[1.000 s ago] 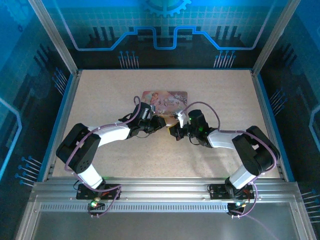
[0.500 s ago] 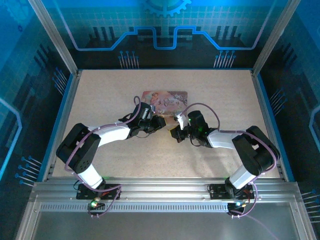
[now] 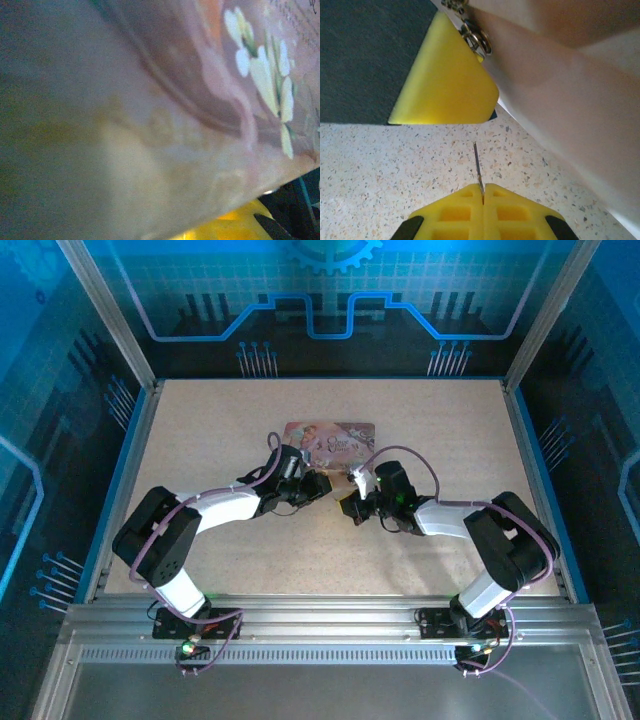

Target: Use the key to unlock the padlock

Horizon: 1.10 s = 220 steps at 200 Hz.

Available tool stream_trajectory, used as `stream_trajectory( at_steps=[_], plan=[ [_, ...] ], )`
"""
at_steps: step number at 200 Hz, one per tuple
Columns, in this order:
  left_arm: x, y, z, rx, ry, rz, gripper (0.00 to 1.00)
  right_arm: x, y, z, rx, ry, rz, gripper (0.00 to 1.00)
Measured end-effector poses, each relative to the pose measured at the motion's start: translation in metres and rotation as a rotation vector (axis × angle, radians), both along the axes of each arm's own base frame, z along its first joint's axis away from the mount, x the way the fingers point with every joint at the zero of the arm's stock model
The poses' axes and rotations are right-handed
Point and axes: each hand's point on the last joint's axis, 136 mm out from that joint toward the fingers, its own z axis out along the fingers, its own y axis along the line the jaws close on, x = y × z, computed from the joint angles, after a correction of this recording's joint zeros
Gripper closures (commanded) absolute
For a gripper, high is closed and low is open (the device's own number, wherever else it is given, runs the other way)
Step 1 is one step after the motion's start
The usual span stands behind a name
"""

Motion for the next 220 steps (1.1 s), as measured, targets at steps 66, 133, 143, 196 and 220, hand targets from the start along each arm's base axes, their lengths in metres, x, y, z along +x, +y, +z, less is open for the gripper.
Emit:
stream_trajectory(
  at_steps=[66, 133, 143, 196, 220],
  plan=[
    [0.000, 0.000, 0.001, -0.001, -0.002, 0.000, 0.91, 0.007, 0.005, 0.005, 0.011, -0.012, -0.001, 1.00],
    [0.000, 0.000, 0.001, -0.003, 0.000, 0.002, 0.91, 0.009, 0.005, 0.002, 0.003, -0.002, -0.002, 1.00],
    [0.000, 0.000, 0.001, -0.004, 0.001, 0.001, 0.91, 0.009, 0.005, 0.003, 0.003, -0.002, -0.003, 1.00],
    [0.000, 0.000, 0.001, -0.004, 0.001, 0.001, 0.91, 0.009, 0.005, 0.003, 0.006, -0.005, -0.003, 1.00],
    [0.000, 0.000, 0.001, -0.004, 0.000, 0.002, 0.91, 0.010, 0.004, 0.004, 0.010, -0.005, -0.007, 1.00]
  ],
)
